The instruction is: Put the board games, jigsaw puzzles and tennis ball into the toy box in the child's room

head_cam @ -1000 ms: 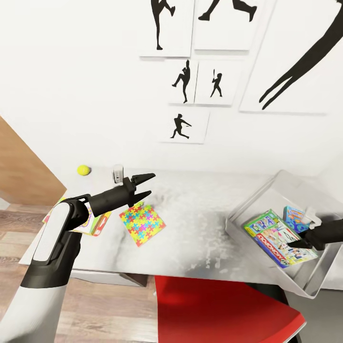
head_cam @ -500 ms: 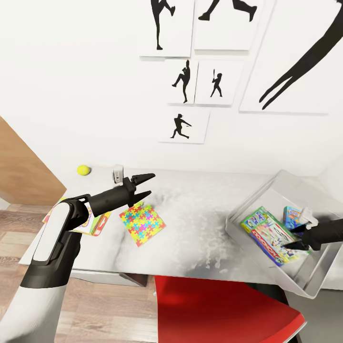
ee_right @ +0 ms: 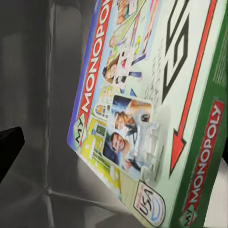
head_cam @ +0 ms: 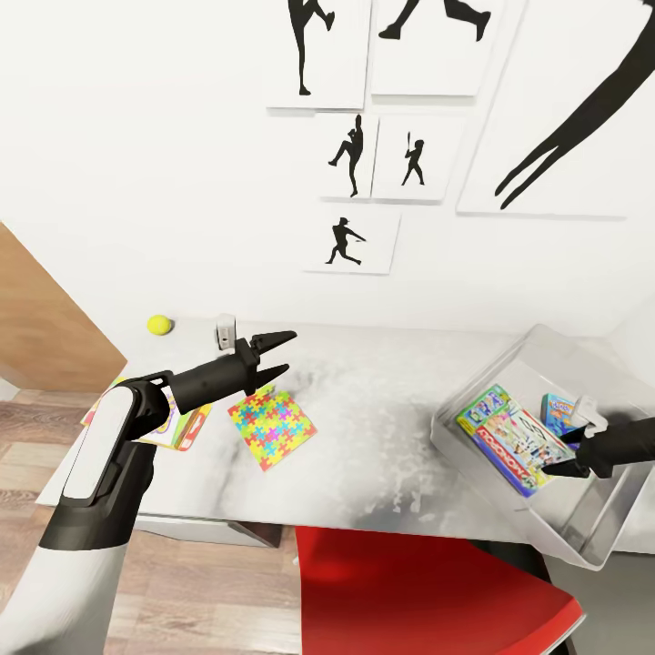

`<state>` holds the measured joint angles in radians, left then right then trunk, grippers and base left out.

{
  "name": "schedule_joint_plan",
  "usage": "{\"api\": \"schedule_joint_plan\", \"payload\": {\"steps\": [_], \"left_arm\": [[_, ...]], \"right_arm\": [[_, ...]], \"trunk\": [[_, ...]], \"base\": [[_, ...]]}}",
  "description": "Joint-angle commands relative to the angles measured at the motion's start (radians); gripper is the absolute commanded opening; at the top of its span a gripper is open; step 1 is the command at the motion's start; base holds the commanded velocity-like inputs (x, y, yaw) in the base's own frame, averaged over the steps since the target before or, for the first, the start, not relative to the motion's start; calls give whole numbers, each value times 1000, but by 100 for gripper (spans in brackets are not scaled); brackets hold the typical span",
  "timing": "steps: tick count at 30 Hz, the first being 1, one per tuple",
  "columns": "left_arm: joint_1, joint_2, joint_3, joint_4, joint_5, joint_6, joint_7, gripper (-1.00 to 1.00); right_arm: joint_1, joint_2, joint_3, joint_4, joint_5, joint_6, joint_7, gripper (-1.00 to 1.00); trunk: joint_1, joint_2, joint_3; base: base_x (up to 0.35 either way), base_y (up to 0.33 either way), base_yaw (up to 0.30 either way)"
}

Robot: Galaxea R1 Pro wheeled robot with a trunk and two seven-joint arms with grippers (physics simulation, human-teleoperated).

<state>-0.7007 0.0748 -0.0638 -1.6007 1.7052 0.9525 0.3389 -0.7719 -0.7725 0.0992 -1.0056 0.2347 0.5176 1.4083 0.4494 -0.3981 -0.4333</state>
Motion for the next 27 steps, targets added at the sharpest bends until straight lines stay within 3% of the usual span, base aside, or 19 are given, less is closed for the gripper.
{"api": "schedule_joint_plan", "payload": {"steps": [1,22,27], "left_arm": [[-1,1,-1,-1,11,0,10,100],[-3,0,-1,-1,11,0,10,100],[-3,0,-1,-1,11,0,10,100]], "right_arm": [[-1,-1,1,-1,3,10,4,100],[-1,-3,-6,-5,2,9,0,100],[-1,-4,-27,-6,1,7,-67,100]], "trunk": [[1,-2,-2],[1,-2,-2],[1,-2,-2]], "base": [[0,0,0],[0,0,0],[0,0,0]]}}
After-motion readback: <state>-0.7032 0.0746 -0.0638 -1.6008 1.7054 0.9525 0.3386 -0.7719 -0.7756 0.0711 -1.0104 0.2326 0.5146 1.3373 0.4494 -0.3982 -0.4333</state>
